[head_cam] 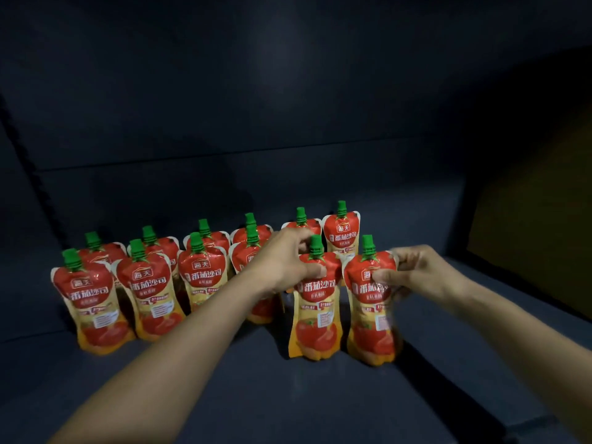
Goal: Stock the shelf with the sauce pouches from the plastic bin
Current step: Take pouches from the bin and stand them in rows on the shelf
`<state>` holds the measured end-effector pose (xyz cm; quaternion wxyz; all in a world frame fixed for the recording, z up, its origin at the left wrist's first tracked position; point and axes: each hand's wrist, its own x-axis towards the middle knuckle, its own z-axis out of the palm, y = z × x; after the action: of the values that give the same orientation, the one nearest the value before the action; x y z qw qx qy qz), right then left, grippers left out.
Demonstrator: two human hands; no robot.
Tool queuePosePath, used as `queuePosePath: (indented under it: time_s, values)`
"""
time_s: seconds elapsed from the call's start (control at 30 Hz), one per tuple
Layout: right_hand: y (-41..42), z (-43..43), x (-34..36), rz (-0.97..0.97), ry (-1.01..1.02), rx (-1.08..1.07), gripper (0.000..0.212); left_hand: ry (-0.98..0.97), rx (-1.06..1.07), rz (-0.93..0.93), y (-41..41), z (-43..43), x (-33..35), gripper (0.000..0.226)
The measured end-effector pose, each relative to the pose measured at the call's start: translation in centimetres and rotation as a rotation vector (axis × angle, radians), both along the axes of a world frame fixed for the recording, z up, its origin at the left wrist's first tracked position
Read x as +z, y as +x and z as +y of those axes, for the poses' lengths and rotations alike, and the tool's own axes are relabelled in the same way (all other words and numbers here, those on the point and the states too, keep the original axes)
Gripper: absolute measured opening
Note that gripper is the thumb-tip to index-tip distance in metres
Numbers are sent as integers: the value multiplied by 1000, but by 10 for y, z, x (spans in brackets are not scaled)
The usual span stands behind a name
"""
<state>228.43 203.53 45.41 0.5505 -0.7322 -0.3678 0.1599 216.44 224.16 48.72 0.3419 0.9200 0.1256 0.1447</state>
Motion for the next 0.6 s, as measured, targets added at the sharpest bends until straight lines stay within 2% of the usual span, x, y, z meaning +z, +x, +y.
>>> queuePosePath:
  time_s: [0.13, 0.23, 0.4, 0.6]
  values:
    - [34, 17, 0, -1, 20, -47, 8, 207, 90, 53, 23, 4, 11, 31]
    - [51, 30, 0, 3, 20, -54, 9, 307, 118, 104, 33, 7, 18, 32]
    - [70, 48, -1, 22, 2, -69, 6, 371, 142, 155, 44, 12, 23, 32]
    - [75, 59, 2, 7, -9, -66, 11, 357, 147, 147, 49, 13, 24, 29]
